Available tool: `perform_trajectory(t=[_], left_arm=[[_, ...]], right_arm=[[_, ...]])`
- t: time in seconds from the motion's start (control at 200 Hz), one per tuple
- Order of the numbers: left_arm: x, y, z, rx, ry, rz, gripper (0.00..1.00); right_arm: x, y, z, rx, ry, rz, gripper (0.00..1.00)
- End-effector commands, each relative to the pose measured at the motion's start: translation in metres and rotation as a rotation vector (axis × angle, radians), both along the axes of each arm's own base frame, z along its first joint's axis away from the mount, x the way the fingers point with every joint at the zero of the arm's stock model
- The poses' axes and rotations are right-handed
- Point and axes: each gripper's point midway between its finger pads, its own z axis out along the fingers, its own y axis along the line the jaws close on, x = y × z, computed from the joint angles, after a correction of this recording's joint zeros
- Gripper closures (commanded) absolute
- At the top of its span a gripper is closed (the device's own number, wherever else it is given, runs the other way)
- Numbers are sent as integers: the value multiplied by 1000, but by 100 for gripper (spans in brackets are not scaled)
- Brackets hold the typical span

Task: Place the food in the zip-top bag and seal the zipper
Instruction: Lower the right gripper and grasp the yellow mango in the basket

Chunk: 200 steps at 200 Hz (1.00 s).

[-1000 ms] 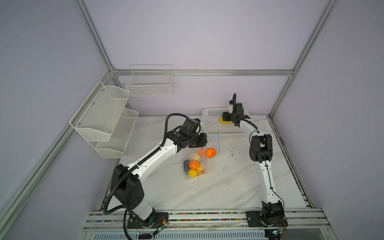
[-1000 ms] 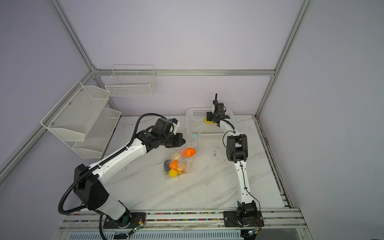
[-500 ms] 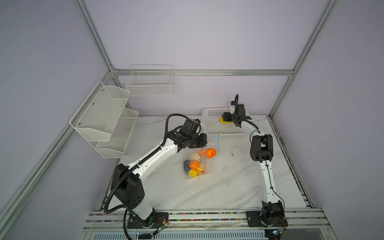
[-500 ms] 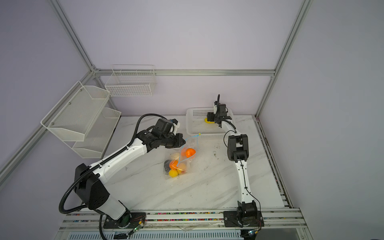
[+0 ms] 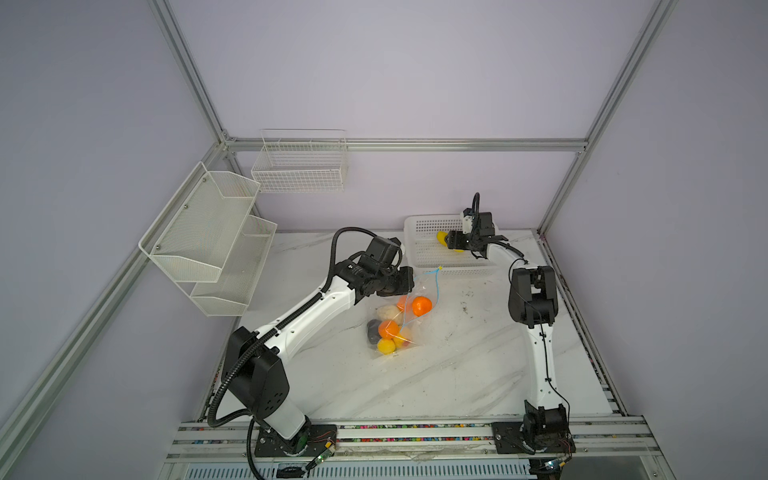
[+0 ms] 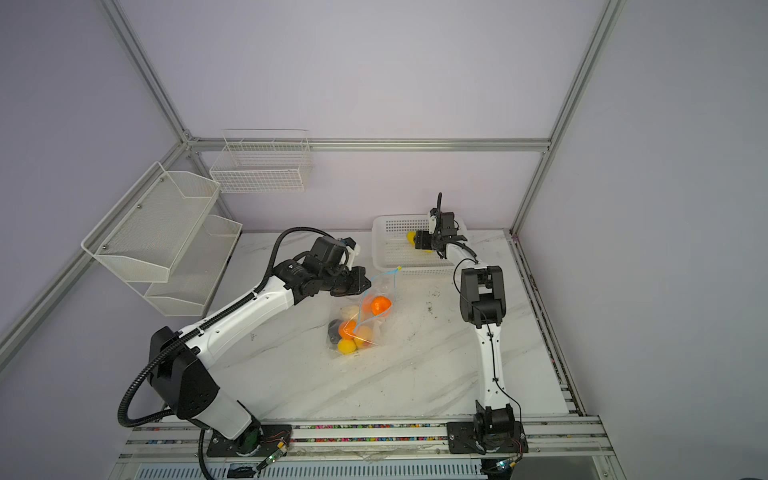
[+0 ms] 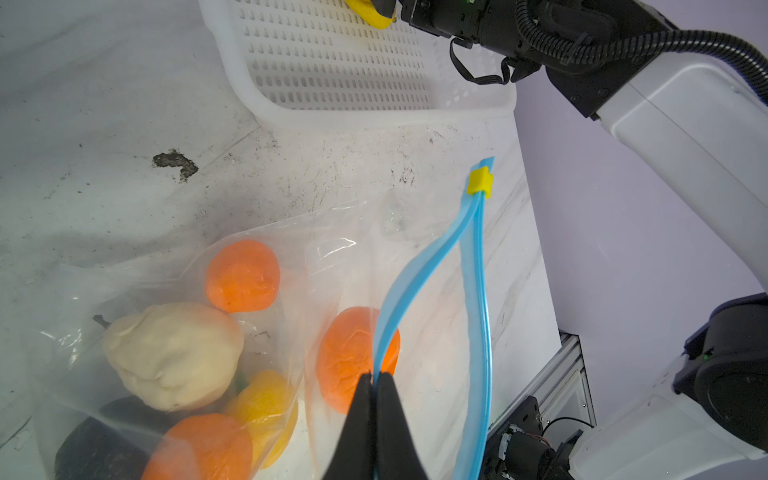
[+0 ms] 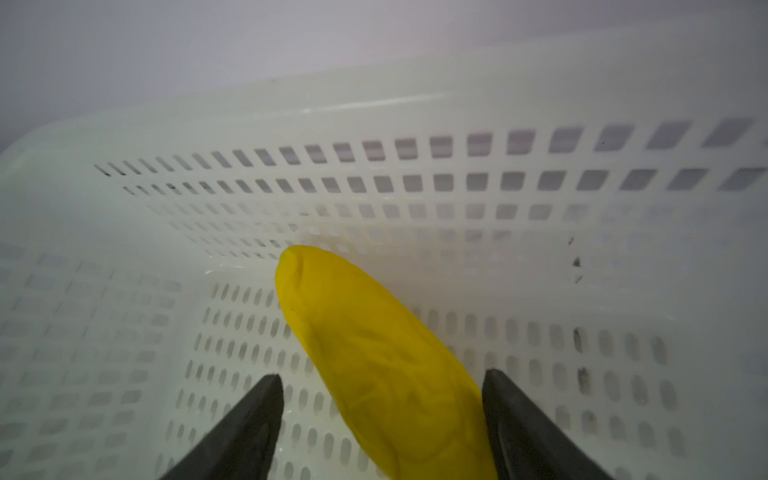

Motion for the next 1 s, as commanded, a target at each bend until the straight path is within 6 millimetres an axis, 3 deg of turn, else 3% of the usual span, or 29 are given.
perform_trajectory(t=[0.0, 0.175, 0.33, 0.665, 0.82, 0.995], left_arm=[[9, -6, 37, -53, -80, -13, 100], [8, -4, 38, -54, -87, -8, 100], [7, -5, 38, -57, -87, -10, 100], [8, -4, 40, -57, -92, -6, 100], [8, -5, 40, -58, -89, -7, 100], [9, -4, 39, -58, -86, -4, 100]], right_arm=[[-10, 8, 26, 44, -5, 29, 22], [-6, 5, 44, 11, -40, 30, 22], [1, -2, 26, -71, -23, 32, 19], [5, 11, -9, -147, 7, 101, 14], [5, 15, -19, -153, 23, 112, 14], [6, 17, -22, -142, 22, 109, 22]])
